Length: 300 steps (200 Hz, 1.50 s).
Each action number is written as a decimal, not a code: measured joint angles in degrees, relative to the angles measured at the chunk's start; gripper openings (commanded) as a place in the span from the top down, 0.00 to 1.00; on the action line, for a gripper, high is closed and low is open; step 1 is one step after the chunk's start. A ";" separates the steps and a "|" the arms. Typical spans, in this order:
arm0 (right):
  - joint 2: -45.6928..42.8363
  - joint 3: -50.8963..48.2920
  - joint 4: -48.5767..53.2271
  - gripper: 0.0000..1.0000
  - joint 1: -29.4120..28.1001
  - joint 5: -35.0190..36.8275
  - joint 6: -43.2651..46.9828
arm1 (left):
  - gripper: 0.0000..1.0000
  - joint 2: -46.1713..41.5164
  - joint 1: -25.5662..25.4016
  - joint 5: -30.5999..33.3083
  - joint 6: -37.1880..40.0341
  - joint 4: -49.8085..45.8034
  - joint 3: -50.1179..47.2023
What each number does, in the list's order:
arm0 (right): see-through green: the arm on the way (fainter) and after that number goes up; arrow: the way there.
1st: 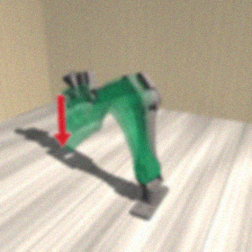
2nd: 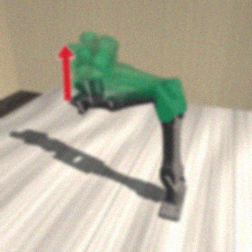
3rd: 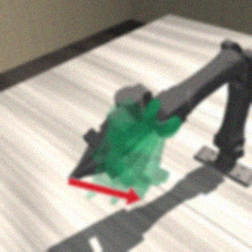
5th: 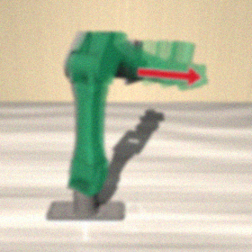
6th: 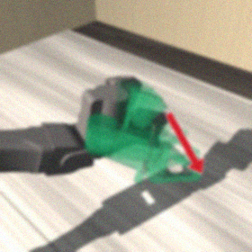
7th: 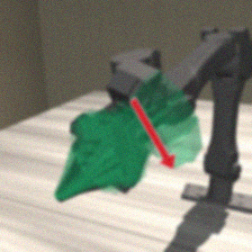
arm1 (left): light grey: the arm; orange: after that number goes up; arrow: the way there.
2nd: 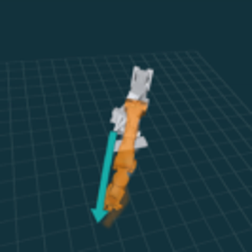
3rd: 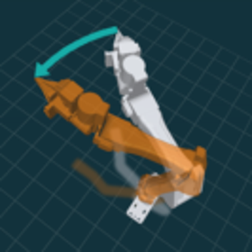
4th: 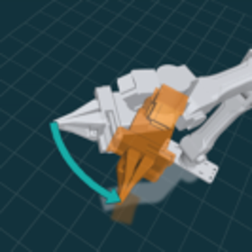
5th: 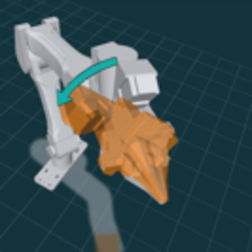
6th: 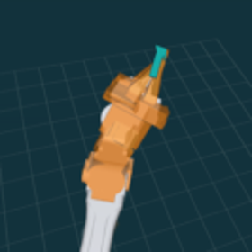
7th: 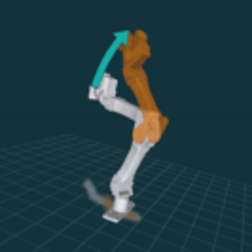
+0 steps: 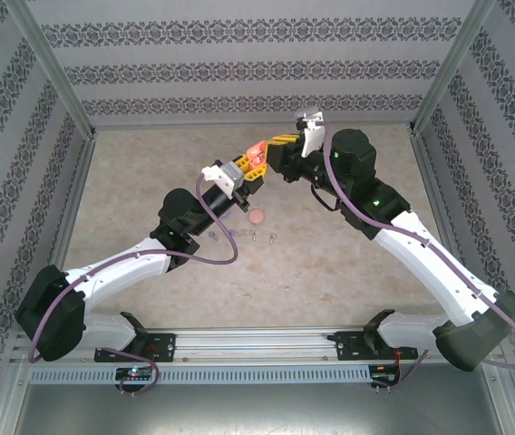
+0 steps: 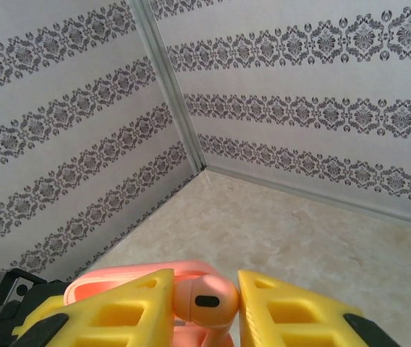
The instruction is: Insert the wireless bluetooth earbuds into the charging case
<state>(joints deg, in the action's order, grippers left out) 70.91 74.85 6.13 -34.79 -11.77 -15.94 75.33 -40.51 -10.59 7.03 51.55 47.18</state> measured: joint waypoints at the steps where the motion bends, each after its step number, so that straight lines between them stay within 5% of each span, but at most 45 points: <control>1: 0.00 0.00 0.00 0.72 0.00 0.00 0.02 | 1.00 0.00 0.00 0.00 0.00 -0.04 0.00; 162: -2.82 -6.91 -3.58 0.72 -4.28 9.03 11.69 | 1.00 0.26 -0.04 -0.94 0.00 -3.19 0.00; 300: -2.99 -7.15 -2.73 0.61 -4.74 10.49 14.88 | 1.00 0.61 -0.04 -0.92 0.02 -3.69 0.00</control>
<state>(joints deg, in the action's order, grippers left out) 67.92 67.70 3.40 -39.53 -1.28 -1.06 75.94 -40.56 -11.51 7.05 47.86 47.18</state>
